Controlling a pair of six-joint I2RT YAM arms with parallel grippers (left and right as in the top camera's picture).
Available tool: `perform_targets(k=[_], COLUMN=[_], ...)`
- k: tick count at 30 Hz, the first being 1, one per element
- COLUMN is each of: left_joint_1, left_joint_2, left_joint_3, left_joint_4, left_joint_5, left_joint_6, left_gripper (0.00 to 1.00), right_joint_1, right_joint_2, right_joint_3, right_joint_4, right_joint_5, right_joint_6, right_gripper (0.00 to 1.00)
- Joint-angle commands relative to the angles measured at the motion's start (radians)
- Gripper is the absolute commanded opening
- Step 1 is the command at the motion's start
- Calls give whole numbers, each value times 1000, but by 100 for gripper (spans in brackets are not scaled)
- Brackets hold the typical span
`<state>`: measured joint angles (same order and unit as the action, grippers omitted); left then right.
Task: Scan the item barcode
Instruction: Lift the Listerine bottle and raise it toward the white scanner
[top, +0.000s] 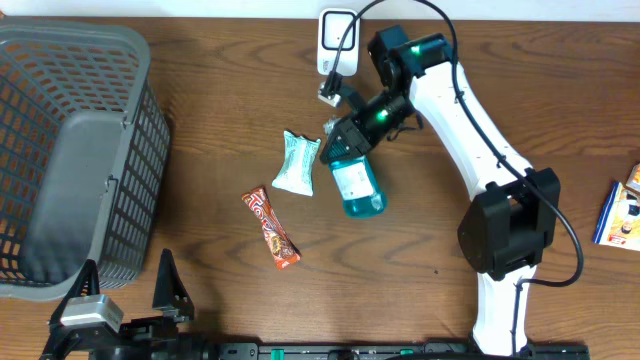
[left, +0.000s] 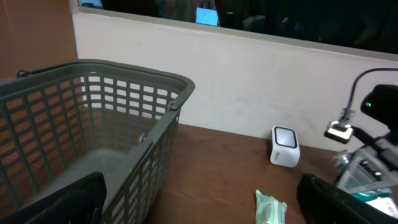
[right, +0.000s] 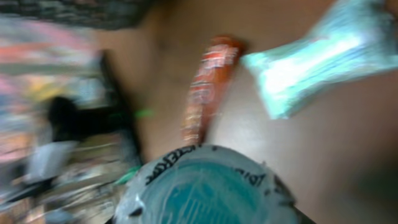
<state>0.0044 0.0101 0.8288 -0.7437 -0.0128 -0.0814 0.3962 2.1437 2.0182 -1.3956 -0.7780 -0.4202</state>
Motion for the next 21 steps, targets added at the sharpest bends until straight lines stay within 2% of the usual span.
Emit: perform_targets(k=[1, 4, 12, 21], left_joint_1=[-3, -3, -3, -3], left_joint_2=[-7, -7, -7, -7], left_joint_3=[-6, -6, -6, -6], left_joint_4=[4, 3, 3, 3], left_joint_5=[1, 1, 1, 2], left_joint_6=[2, 2, 2, 2], left_gripper=[98, 98, 98, 98], right_joint_1=[49, 92, 163, 174], right_joint_2=[-42, -42, -14, 66], right_joint_3=[8, 8, 8, 8], right_joint_4=[116, 241, 455, 690], right_joint_5=[328, 576, 995, 1259], right_joint_6=[214, 271, 274, 172], right_gripper=[1, 1, 1, 1])
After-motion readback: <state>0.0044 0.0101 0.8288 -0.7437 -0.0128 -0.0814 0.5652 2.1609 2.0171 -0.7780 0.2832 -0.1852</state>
